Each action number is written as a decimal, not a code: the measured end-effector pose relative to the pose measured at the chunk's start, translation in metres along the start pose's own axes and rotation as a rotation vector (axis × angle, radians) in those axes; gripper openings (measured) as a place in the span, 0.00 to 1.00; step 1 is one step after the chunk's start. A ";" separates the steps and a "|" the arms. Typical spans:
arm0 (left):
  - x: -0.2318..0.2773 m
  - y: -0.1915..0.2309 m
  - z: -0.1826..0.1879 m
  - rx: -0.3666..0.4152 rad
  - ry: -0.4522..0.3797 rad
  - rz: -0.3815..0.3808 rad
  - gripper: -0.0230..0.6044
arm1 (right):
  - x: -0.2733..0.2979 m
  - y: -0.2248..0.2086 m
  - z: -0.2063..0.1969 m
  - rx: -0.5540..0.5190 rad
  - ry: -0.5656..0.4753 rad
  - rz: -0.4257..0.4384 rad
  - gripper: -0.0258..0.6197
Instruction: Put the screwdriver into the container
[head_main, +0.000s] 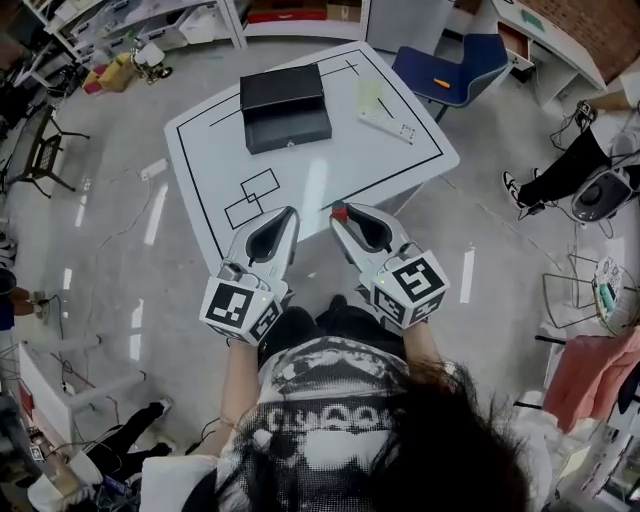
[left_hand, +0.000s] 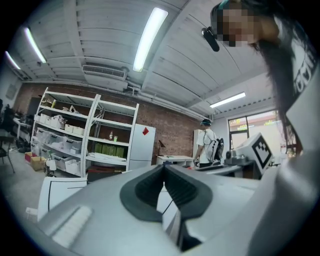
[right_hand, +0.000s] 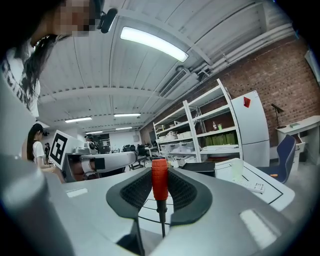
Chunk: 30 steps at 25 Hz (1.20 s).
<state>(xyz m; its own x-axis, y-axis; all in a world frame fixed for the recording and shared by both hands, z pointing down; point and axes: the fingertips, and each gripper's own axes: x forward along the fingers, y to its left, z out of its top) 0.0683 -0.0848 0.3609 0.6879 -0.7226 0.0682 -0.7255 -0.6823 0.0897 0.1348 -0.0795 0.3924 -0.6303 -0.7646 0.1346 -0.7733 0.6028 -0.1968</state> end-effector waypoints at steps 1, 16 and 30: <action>0.003 0.000 -0.001 0.001 0.006 0.004 0.04 | 0.000 -0.003 -0.001 0.005 0.000 0.002 0.19; 0.017 0.012 -0.008 0.011 0.058 0.053 0.04 | 0.017 -0.031 -0.003 0.043 0.014 0.024 0.19; 0.036 0.092 -0.009 0.000 0.062 0.087 0.04 | 0.098 -0.057 0.005 -0.007 0.053 0.015 0.19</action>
<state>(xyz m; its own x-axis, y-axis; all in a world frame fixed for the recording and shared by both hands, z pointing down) 0.0265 -0.1727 0.3802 0.6224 -0.7707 0.1366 -0.7824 -0.6175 0.0810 0.1176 -0.1904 0.4122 -0.6443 -0.7425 0.1831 -0.7642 0.6157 -0.1920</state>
